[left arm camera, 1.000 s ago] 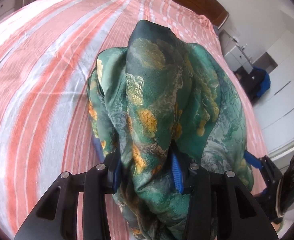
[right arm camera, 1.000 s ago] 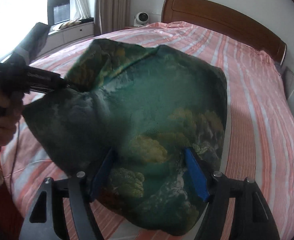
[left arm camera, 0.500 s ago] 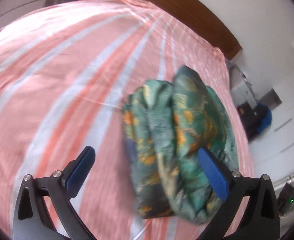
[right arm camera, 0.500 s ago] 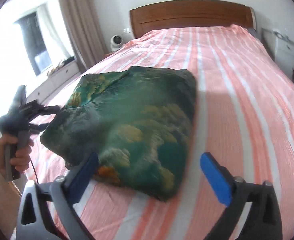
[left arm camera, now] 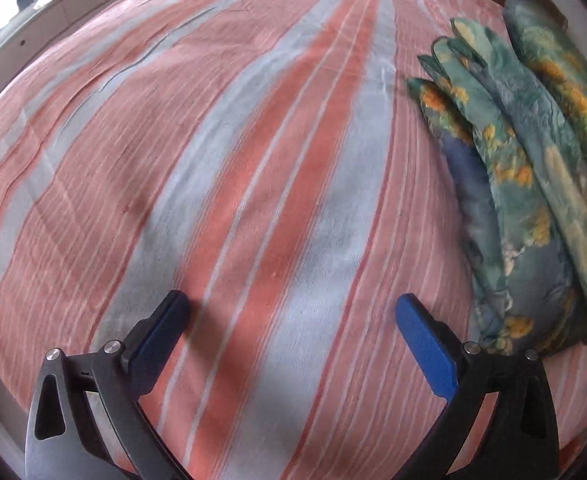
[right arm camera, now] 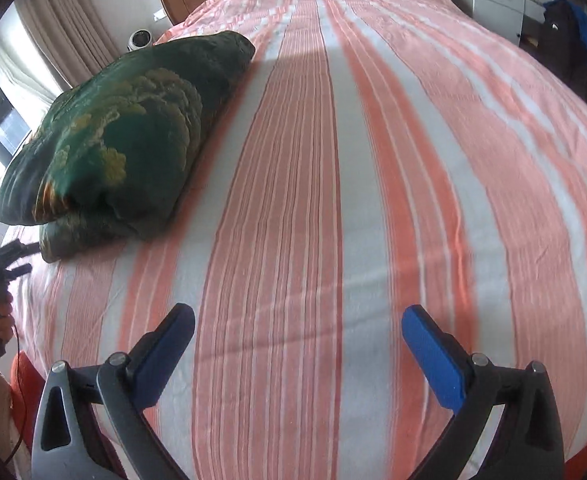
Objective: Fold large clothes
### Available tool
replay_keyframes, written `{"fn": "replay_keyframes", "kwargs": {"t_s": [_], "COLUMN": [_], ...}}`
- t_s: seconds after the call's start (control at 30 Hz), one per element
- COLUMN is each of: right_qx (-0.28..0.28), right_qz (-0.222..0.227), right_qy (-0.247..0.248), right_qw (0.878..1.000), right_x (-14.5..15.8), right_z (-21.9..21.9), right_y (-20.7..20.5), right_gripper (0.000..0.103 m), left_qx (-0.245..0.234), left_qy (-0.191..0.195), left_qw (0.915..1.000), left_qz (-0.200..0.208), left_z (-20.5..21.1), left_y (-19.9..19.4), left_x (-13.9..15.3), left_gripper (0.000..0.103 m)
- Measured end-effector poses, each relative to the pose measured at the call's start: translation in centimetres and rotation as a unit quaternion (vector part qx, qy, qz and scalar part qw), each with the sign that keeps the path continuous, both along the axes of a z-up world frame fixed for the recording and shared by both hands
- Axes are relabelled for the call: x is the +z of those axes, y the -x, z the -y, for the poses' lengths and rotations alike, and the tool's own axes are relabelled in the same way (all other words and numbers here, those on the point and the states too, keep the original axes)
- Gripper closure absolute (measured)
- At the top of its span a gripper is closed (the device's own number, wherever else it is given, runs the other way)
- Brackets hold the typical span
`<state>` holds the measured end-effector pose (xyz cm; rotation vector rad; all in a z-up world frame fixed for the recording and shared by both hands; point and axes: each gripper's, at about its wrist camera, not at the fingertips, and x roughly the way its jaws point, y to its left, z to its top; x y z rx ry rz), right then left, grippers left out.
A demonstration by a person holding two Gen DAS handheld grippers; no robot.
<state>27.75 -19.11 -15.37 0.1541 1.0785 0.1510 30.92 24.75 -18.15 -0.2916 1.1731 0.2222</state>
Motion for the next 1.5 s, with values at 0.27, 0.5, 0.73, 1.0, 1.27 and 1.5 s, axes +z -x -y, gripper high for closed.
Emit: {"fn": "replay_keyframes", "kwargs": {"t_s": [0.27,0.5,0.73,1.0,1.27,1.5], "right_qx": [0.013,0.051,0.102,0.084,0.111,0.125], "right_qz": [0.041,0.101,0.097,-0.041,-0.095,-0.147], "right_qy": [-0.062,-0.142,-0.148,-0.305,-0.387,-0.391], "right_qw": [0.997,0.983,0.979,0.948,0.910,0.900], "right_x": [1.0,4.2,5.6,1.3,-1.7,-4.7], "right_z": [-0.5,-1.6,-1.5,1.1,-2.5,-6.9], "right_y": [1.8,1.2,-0.9,-13.0,-17.4,-20.1], "right_gripper": [0.001,0.001,0.000,0.000,0.000,0.000], "left_qx": [-0.028,-0.047,-0.061,-0.072,-0.120,-0.141], "left_qy": [0.346,0.447,0.415,0.453,0.446,0.383], "left_qw": [0.9243,0.8894,0.9054,0.8861,0.8845,0.9114], "left_qz": [0.159,0.086,0.069,0.069,0.064,0.050], "left_z": [-3.2,-0.2,0.0,-1.1,1.2,3.9], "left_y": [-1.0,-9.1,-12.2,-13.5,-15.5,-17.1], "left_x": [6.8,1.6,-0.7,0.6,1.5,0.6], "left_gripper": [0.001,0.001,0.000,0.000,0.000,0.000]}}
